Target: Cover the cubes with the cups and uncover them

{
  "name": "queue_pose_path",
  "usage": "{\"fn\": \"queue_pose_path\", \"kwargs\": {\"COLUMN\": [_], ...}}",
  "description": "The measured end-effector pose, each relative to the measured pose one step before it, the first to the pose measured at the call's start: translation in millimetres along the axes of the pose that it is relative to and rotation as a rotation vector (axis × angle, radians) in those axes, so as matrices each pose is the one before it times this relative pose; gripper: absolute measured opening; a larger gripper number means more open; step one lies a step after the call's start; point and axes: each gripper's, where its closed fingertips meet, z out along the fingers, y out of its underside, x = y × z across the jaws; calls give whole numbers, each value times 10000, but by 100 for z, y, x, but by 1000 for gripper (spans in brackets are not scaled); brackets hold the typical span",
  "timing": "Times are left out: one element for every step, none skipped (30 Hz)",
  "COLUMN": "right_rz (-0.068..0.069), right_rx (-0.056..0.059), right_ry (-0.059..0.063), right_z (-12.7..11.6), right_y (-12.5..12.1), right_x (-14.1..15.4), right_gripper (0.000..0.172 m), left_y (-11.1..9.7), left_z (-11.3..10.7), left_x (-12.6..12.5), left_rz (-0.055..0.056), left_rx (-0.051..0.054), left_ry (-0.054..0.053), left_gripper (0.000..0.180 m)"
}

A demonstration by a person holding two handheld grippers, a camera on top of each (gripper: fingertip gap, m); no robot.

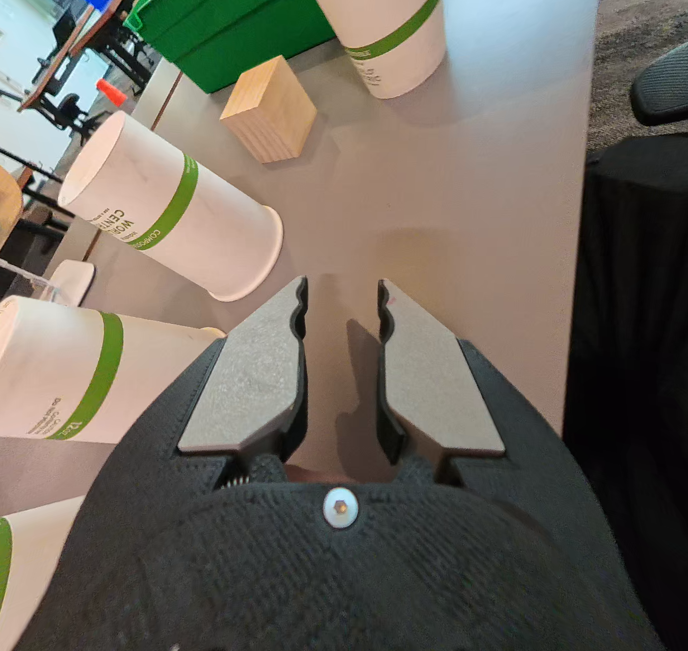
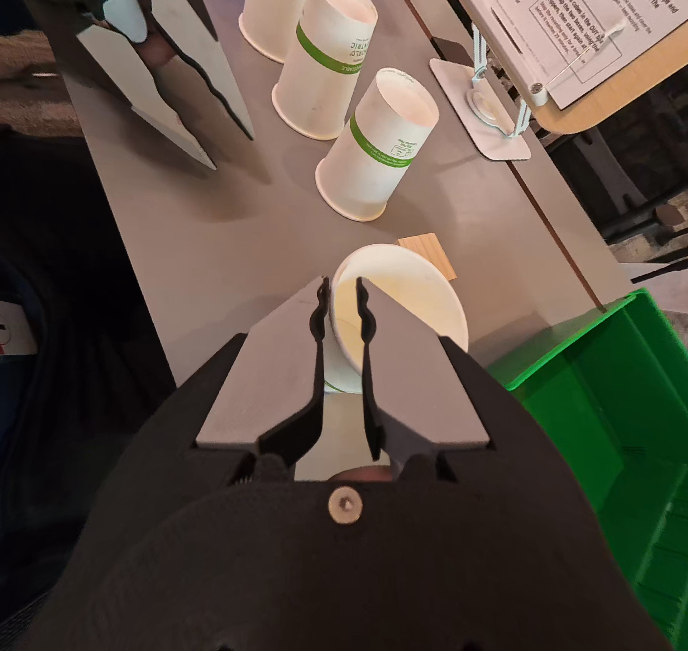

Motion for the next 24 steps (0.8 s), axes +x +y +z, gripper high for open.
{"fn": "queue_pose_path", "kwargs": {"right_rz": [-89,-46,9,40,33,23,31,45,49,45,43,34,18,8,18,42,59,55,39,29,29,37,49,73], "right_rx": [16,81,91,77,71,71,71,73,73,60,32,1,-9,-5,10,28,41,40,29,27,39,56,72,98], "right_ry": [119,47,-5,4,29,38,43,33,-1,-28,-21,-2,7,8,14,-1,-19,-14,16,42,53,58,62,69], "right_z": [8,-27,-62,-86,-115,-140,-137,-136,-117,-79,-43,-22,-22,-21,-41,-49,-60,-72,-93,-97,-121,-131,-139,-140], "right_y": [29,-93,-138,-113,-95,-86,-74,-73,-68,-40,13,59,95,91,95,67,44,34,25,14,-20,-66,-98,-182], "right_x": [25,-62,-112,-54,-1,32,38,48,-14,-72,-72,-56,-56,-72,-56,-48,-38,-12,52,92,88,98,110,115], "right_gripper": [14,15,16,16,17,17,17,17,17,17,18,18,18,17,17,17,17,17,17,17,16,16,16,15], "left_y": [-199,-313,-408,-585,-859,-1100,-1229,-1258,-1195,-1003,-647,-299,-108,141,374,614,763,797,319,-218,-30,-24,-135,-313], "left_z": [186,141,61,-18,-107,-144,-111,-5,153,316,474,592,655,701,724,755,746,656,442,44,-68,-170,-209,-341], "left_x": [-303,-394,-532,-783,-926,-924,-1023,-1084,-1010,-921,-715,-529,-448,-279,-151,-266,-470,-276,154,30,108,152,-127,-146], "left_rz": [-215,-199,-105,-18,42,69,84,96,81,46,24,-22,-114,-236,-354,-430,-389,-220,-133,-99,-99,3,103,186], "left_rx": [4,56,42,46,114,173,180,161,111,39,-79,-187,-197,-238,-303,-387,-450,-421,-89,245,21,-24,50,139], "left_ry": [-98,-109,-160,-277,-319,-259,-245,-218,-117,-15,113,213,213,265,288,170,-9,31,192,58,100,86,-192,-248], "left_gripper": [37,37,36,36,36,34,33,31,30,30,30,32,34,35,34,30,22,12,7,5,5,4,3,3]}}
